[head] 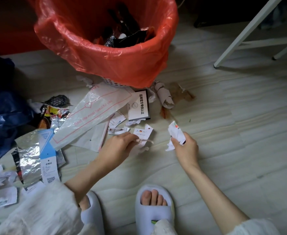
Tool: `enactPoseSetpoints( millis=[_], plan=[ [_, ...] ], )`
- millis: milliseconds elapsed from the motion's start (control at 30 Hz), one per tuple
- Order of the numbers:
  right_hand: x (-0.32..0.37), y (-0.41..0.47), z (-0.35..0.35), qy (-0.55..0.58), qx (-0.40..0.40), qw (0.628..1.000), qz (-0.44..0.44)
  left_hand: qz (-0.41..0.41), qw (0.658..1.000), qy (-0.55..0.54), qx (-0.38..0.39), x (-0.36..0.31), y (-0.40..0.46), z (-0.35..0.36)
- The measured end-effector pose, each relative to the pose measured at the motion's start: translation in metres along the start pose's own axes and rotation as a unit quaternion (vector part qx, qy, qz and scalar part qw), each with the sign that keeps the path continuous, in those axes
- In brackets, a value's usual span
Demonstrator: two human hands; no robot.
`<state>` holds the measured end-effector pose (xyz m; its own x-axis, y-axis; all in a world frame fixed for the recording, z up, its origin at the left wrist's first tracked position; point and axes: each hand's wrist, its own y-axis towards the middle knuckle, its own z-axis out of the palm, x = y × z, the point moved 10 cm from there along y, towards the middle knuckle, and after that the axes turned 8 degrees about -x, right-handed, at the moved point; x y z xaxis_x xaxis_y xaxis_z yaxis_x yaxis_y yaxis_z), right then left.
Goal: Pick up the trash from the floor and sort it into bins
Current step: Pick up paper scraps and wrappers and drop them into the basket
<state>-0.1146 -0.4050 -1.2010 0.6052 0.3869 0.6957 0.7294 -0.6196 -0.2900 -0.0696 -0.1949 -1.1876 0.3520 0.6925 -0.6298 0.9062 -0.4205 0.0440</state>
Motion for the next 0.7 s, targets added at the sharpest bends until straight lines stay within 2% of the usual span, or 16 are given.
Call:
enactPoseSetpoints(
  millis=[133,267,333,400,533,633,700],
  plan=[
    [0.072,0.013,-0.02,0.158,-0.023,0.987,-0.013,-0.009,0.989,-0.082,-0.127,-0.029,0.037,-0.065],
    [0.167,0.024,-0.036,0.309,0.012,0.949,-0.059,0.011,0.958,-0.119,-0.262,-0.061,0.07,-0.152],
    [0.205,0.028,-0.033,0.359,0.045,0.93,-0.056,0.001,0.938,-0.113,-0.327,-0.066,0.083,-0.19],
    [0.237,0.033,-0.028,0.363,0.06,0.927,-0.066,-0.026,0.922,-0.093,-0.376,-0.062,0.097,-0.221],
    [0.287,0.049,-0.013,0.295,0.057,0.948,-0.102,-0.112,0.907,-0.083,-0.398,-0.032,0.131,-0.252],
    [0.308,0.055,0.007,0.277,0.101,0.951,-0.092,-0.165,0.923,-0.073,-0.34,-0.005,0.156,-0.245],
    [0.315,0.05,0.015,0.292,0.144,0.942,-0.081,-0.168,0.934,-0.1,-0.298,0.004,0.166,-0.234]
  ],
)
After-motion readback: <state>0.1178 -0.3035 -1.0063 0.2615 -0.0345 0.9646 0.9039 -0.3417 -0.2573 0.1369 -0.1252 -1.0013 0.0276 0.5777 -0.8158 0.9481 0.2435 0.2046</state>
